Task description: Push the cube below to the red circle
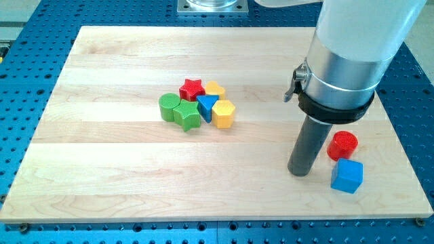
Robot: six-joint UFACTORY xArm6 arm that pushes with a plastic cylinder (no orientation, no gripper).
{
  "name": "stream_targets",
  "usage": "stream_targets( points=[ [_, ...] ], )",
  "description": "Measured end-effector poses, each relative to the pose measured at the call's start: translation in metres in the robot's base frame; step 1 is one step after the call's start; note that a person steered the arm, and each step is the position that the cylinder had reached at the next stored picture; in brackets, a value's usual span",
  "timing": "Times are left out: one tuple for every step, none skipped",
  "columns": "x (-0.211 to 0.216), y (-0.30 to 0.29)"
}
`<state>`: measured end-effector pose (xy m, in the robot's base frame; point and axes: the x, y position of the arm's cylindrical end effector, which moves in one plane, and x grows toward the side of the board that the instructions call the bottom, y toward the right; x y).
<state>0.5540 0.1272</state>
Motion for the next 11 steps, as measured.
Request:
stream_targets(
  points=[
    [0.0,0.0],
    [0.004,0.002],
    [0.015,0.016],
    [0.015,0.03],
    [0.037,-0.007],
    [0.064,-0.004],
    [0.063,0.027],
    [0.063,0.055],
    [0.058,0.112],
    [0.051,0.146],
    [0.046,0.121]
  ],
)
